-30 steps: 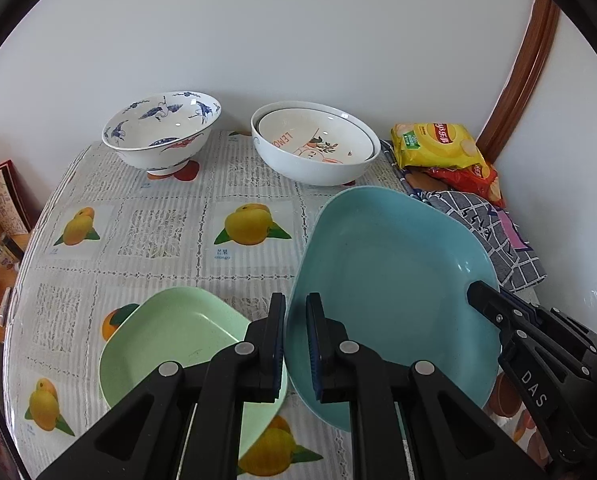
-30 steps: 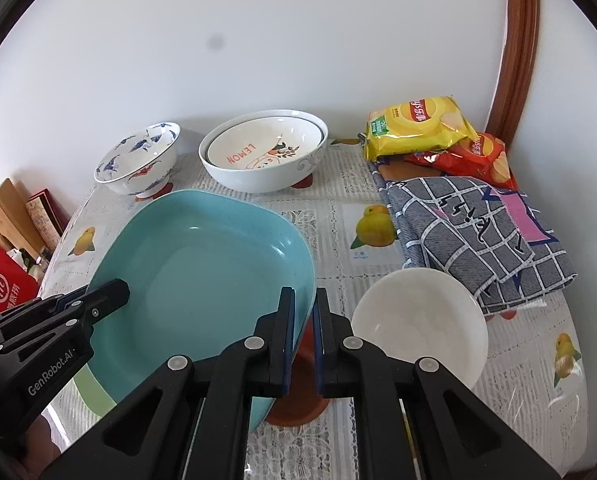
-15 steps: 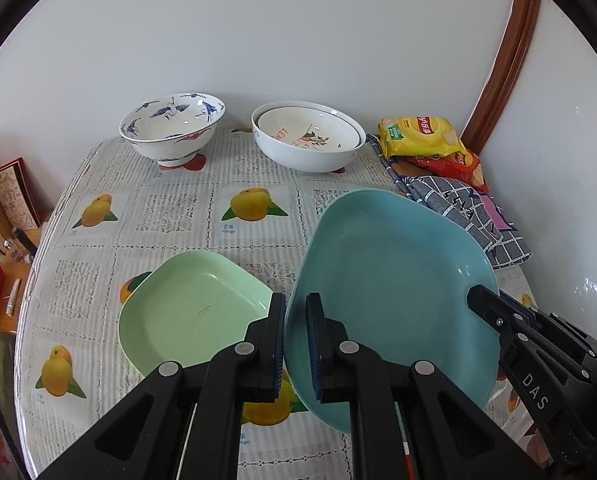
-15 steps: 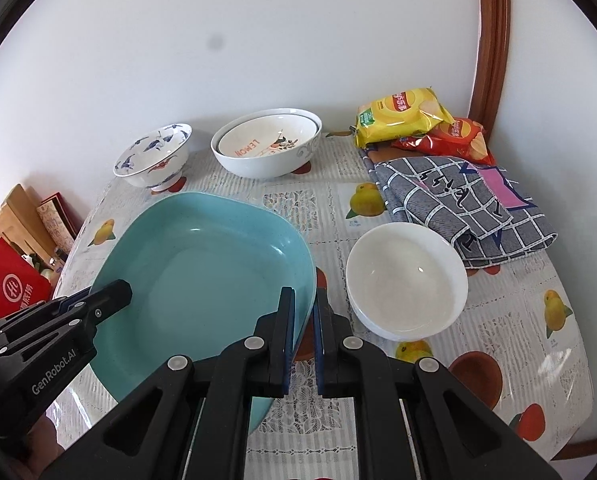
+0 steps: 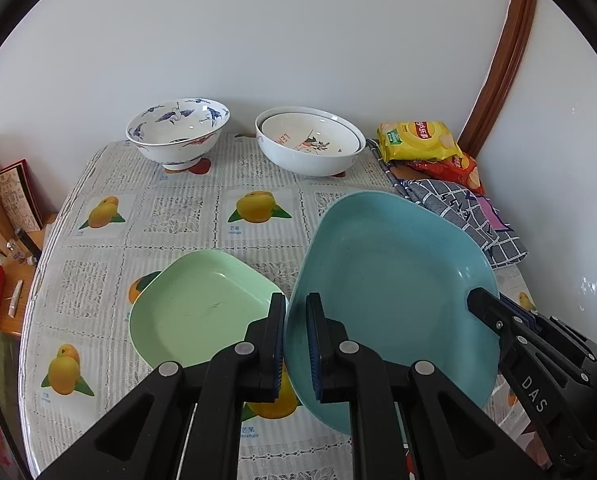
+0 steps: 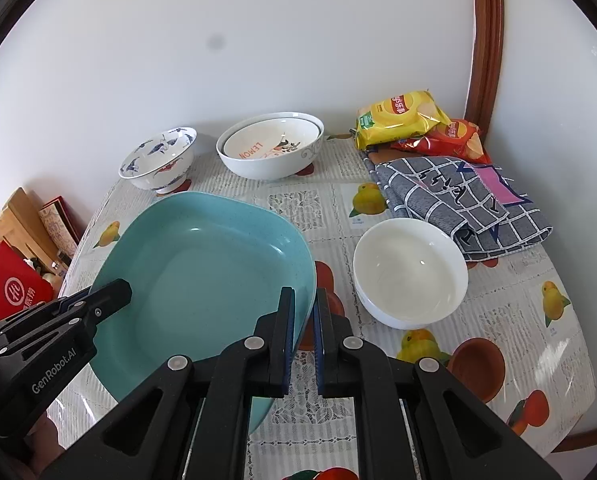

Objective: Organize plates and bowls
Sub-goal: 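Close both grippers on the blue plate rim and lift it, then carry the blue plate with both grippers over the green plate stack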

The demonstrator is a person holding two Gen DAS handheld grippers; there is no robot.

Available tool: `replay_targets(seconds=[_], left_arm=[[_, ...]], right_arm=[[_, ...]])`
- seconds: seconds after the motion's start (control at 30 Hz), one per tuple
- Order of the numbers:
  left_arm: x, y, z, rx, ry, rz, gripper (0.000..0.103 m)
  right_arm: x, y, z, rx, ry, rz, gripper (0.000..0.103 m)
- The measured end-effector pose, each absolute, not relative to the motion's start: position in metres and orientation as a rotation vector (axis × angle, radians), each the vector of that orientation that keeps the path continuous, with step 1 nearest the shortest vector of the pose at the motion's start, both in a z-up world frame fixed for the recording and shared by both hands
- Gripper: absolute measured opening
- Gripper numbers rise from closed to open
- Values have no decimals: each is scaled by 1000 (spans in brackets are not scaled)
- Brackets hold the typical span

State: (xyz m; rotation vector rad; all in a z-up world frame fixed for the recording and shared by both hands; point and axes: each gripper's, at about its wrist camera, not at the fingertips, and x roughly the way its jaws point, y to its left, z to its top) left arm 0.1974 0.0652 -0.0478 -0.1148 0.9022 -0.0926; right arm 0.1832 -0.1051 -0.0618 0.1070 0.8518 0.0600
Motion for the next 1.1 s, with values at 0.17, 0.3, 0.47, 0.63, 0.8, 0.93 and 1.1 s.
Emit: replay_targets(seconds=[0.17, 0.3, 0.47, 0.63, 0.8, 0.93, 1.1], left_arm=[[196, 66, -47, -115, 904, -93, 11], [194, 68, -47, -114, 906, -91, 11], [194, 71, -46, -113, 906, -85, 11], [194, 73, -47, -111, 907, -80, 11], [194, 73, -48, -104, 910, -80, 11], [194, 74, -49, -96, 913, -77, 11], [194, 78, -51, -99, 917, -72, 11]], right_arm=[[182, -105, -62, 112, 854, 59, 9], [181, -104, -62, 116, 854, 58, 9], [181, -101, -62, 119, 854, 61, 9], [181, -98, -63, 125, 855, 65, 9], [180, -97, -65, 130, 856, 65, 9], [180, -96, -67, 133, 859, 63, 9], [181, -93, -69, 133, 862, 69, 9]])
